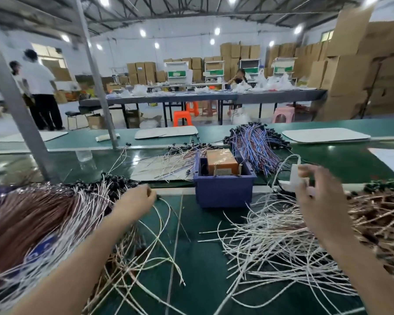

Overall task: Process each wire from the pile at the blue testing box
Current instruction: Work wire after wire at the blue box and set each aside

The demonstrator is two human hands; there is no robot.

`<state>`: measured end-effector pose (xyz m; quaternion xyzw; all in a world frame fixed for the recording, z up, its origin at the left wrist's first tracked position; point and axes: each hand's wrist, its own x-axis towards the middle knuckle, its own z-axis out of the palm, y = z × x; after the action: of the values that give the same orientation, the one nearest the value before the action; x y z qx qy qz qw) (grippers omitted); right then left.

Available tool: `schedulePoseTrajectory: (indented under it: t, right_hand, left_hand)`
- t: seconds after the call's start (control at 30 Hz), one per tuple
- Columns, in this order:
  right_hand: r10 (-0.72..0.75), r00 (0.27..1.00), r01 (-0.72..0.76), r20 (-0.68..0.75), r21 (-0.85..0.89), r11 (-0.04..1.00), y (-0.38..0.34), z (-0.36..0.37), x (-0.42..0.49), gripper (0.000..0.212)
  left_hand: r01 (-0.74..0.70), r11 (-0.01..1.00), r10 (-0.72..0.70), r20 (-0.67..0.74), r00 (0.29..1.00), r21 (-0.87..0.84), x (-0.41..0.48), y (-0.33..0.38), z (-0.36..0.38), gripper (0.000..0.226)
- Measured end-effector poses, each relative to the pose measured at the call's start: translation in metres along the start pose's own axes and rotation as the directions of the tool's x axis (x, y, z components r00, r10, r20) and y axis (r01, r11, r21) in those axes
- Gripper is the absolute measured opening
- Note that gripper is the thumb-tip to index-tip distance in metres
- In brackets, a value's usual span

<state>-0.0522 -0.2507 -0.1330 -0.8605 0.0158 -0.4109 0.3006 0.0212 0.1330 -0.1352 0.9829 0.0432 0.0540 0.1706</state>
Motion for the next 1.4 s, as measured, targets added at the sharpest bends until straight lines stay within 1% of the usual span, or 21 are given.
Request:
schedulePoseTrajectory:
  t: [0.13,0.2,0.33,0.4,0.5,0.6,0.77,0.87,0.93,0.97,1.0,1.03,1.07,1.1,1.13,1.17,1.2,1.23,1.3,1.33,1.4]
  right_hand:
    - [-0.125,0.966,0.149,0.227,-0.093,0.984,-0.020,0.054,-0.053,0.028]
    - [-0.102,0.951,0.140,0.291,-0.112,0.984,-0.023,0.069,-0.072,0.031]
    - [-0.095,0.960,0.131,0.265,-0.123,0.984,-0.019,0.078,-0.084,0.033]
    - [-0.101,0.968,0.132,0.232,-0.122,0.984,-0.016,0.077,-0.084,0.030]
    - [-0.114,0.968,0.147,0.223,-0.141,0.979,-0.018,0.075,-0.085,0.028]
    - [-0.113,0.971,0.141,0.210,-0.128,0.982,-0.019,0.074,-0.086,0.027]
    - [-0.101,0.977,0.121,0.187,-0.098,0.988,-0.019,0.073,-0.087,0.026]
    - [-0.144,0.976,0.157,0.162,-0.071,0.985,-0.021,0.068,-0.087,0.024]
    - [-0.206,0.970,0.211,0.131,-0.030,0.977,-0.025,0.064,-0.087,0.024]
    - [-0.194,0.973,0.191,0.124,0.035,0.981,-0.031,0.060,-0.086,0.028]
    - [-0.126,0.983,0.103,0.131,0.168,0.980,-0.039,0.057,-0.084,0.029]
    - [-0.017,0.984,-0.048,0.179,0.357,0.933,-0.052,0.054,-0.079,0.030]
    - [0.109,0.951,-0.264,0.289,0.577,0.773,-0.067,0.050,-0.071,0.033]
    - [0.192,0.880,-0.469,0.434,0.730,0.498,-0.079,0.048,-0.062,0.039]
    - [0.209,0.804,-0.593,0.556,0.774,0.221,-0.087,0.045,-0.053,0.044]
    - [0.175,0.765,-0.633,0.619,0.773,0.033,-0.092,0.042,-0.045,0.044]
    - [0.141,0.760,-0.634,0.634,0.771,-0.054,-0.095,0.037,-0.040,0.040]
    - [0.138,0.769,-0.618,0.624,0.781,-0.089,-0.097,0.033,-0.036,0.034]
    - [0.178,0.790,-0.565,0.587,0.810,-0.159,-0.092,0.025,-0.035,0.027]
    - [0.195,0.797,-0.541,0.571,0.820,-0.189,-0.086,0.022,-0.036,0.029]
    - [0.205,0.797,-0.535,0.569,0.821,-0.197,-0.071,0.014,-0.041,0.031]
  left_hand:
    - [-0.061,0.986,0.059,0.020,0.998,0.156,-0.002,-0.035,0.001,0.030]
    - [-0.114,0.972,0.118,-0.006,0.993,0.207,-0.007,-0.037,0.006,0.028]
    - [-0.183,0.945,0.191,-0.001,0.982,0.271,-0.010,-0.020,0.028,0.035]
    - [-0.152,0.935,0.150,0.034,0.988,0.320,-0.009,-0.003,0.042,0.041]
    - [-0.038,0.921,0.039,0.006,0.999,0.387,0.000,0.019,0.060,0.058]
    - [0.071,0.934,-0.072,-0.011,0.997,0.351,0.010,0.033,0.071,0.063]
    - [0.100,0.979,-0.125,0.133,0.983,0.179,0.019,0.049,0.076,0.034]
    - [0.143,0.989,-0.140,0.075,0.987,-0.029,0.004,0.061,0.061,0.025]
    - [0.053,0.936,-0.067,-0.028,0.997,-0.349,-0.010,0.069,0.042,0.024]
    - [-0.040,0.858,-0.008,-0.092,0.996,-0.513,-0.022,0.074,0.032,0.022]
    - [-0.179,0.788,0.085,-0.183,0.979,-0.589,-0.035,0.081,0.021,0.019]
    - [-0.331,0.750,0.215,-0.262,0.941,-0.573,-0.050,0.089,0.012,0.017]
    - [-0.457,0.724,0.350,-0.295,0.889,-0.517,-0.065,0.097,0.005,0.015]
    - [-0.555,0.706,0.477,-0.284,0.832,-0.440,-0.079,0.106,0.002,0.014]
    - [-0.629,0.693,0.582,-0.241,0.777,-0.352,-0.092,0.114,0.002,0.012]
    - [-0.677,0.683,0.655,-0.179,0.734,-0.276,-0.102,0.121,0.003,0.009]
    - [-0.705,0.674,0.701,-0.110,0.705,-0.218,-0.109,0.125,0.005,0.008]
    - [-0.725,0.667,0.727,-0.061,0.684,-0.172,-0.113,0.126,0.009,0.010]
    - [-0.737,0.659,0.737,-0.067,0.673,-0.151,-0.115,0.124,0.012,0.014]
    - [-0.721,0.675,0.719,-0.081,0.691,-0.158,-0.112,0.120,0.011,0.013]
    - [-0.723,0.688,0.715,-0.114,0.690,-0.065,-0.102,0.111,0.008,0.018]
